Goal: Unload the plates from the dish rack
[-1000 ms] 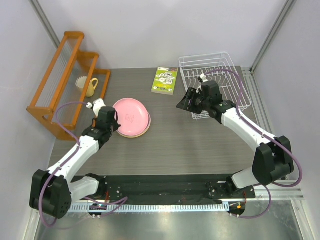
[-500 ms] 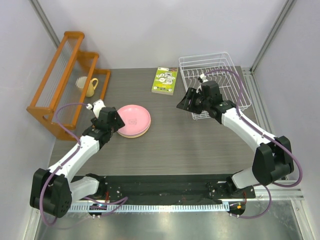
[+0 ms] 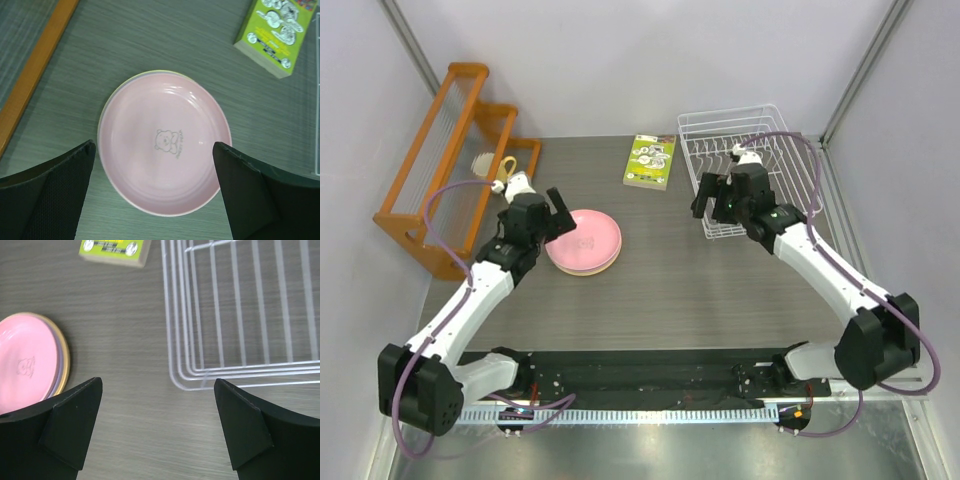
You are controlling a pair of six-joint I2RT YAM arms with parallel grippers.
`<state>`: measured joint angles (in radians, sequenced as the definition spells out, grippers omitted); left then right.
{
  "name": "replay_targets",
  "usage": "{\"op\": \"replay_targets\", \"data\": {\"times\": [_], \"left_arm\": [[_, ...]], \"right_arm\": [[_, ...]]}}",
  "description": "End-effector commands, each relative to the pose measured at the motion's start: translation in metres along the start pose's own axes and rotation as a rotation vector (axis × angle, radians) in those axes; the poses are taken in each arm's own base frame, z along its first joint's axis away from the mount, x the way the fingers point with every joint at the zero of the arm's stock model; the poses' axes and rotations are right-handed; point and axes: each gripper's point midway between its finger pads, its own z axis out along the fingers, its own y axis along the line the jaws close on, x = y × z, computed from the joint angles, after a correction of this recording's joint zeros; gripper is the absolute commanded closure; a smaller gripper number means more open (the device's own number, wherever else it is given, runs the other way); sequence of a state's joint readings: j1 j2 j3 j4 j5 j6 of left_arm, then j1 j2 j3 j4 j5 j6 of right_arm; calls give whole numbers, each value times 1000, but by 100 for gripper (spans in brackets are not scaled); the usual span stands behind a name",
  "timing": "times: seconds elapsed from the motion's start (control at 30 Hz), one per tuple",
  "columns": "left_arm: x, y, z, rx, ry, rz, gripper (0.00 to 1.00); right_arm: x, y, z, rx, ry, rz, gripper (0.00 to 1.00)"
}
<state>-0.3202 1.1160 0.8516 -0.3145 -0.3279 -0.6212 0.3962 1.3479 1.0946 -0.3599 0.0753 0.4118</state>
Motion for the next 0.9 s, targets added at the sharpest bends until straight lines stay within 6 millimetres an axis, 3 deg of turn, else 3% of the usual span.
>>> {"op": "replay_targets", "data": {"times": [0.0,0.3,0.67,0.87], "left_arm": [[-28,-30,-4,116,-61,39,1],[-42,-65,-8,210,-124,118,1],[-27,-118,-5,321,-130,258,1],[-22,-128,-3,321,-128,286,0]], "right_arm": [[-37,-29,-28,149,-164,-100,0],[-47,-58,-42,293,-242,-157,0],[-44,-71,-39,339,-290,-178,0],[-45,-74,-34,348,-291,-190,0]]}}
